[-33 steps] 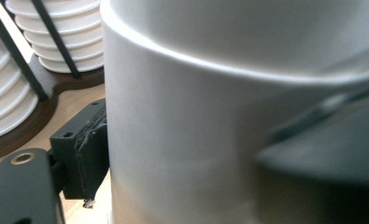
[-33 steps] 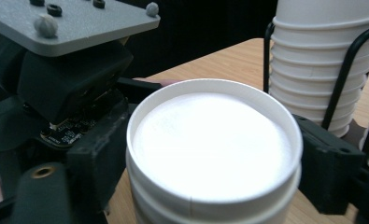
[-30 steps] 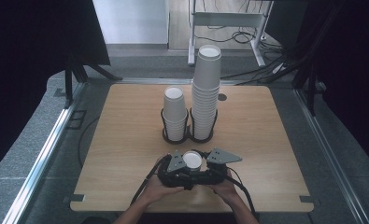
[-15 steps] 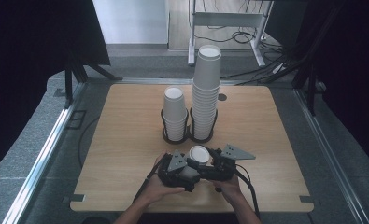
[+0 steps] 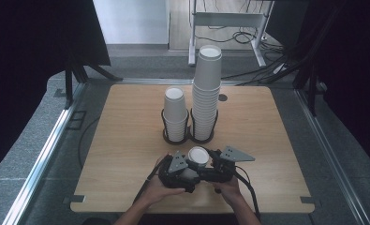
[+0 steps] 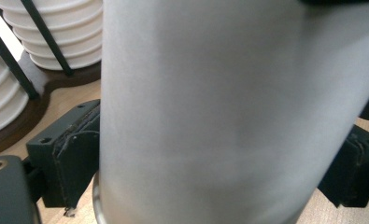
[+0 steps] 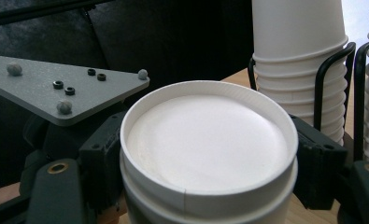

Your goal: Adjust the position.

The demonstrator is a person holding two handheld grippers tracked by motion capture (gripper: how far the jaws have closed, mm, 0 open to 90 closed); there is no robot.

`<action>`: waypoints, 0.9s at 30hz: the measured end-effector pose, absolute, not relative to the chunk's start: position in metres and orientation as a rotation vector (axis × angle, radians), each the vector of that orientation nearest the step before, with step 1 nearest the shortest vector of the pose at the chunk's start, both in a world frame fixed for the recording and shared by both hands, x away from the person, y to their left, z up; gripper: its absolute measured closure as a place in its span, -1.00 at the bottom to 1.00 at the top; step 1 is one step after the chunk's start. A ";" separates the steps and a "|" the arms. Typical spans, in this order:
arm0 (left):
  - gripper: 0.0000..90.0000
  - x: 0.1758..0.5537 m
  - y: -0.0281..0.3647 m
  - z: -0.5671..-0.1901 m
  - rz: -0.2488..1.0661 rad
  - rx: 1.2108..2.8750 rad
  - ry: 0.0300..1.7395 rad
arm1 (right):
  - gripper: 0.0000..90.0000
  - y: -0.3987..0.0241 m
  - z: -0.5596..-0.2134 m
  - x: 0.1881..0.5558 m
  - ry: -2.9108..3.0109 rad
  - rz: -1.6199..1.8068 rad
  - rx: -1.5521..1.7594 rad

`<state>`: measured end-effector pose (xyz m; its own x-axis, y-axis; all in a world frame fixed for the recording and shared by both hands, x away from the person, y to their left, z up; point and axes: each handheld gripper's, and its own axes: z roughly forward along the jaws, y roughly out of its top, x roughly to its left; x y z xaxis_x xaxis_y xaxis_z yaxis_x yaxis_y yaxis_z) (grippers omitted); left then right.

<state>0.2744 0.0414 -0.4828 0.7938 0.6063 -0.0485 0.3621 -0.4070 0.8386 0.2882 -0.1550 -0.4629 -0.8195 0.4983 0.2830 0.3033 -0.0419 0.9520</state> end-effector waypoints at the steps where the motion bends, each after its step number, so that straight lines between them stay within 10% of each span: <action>1: -0.84 0.275 0.041 -0.483 0.326 2.040 0.722 | -0.44 -0.155 -0.463 0.288 2.067 1.979 0.873; 27: -0.76 0.274 0.041 -0.485 0.331 2.072 0.682 | -0.45 -0.156 -0.464 0.288 2.059 1.985 0.875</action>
<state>0.2737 0.0407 -0.4847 0.8121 0.5830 -0.0243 0.3419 -0.4417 0.8295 0.2882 -0.1562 -0.4643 -0.8185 0.5000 0.2829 0.3009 -0.0463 0.9525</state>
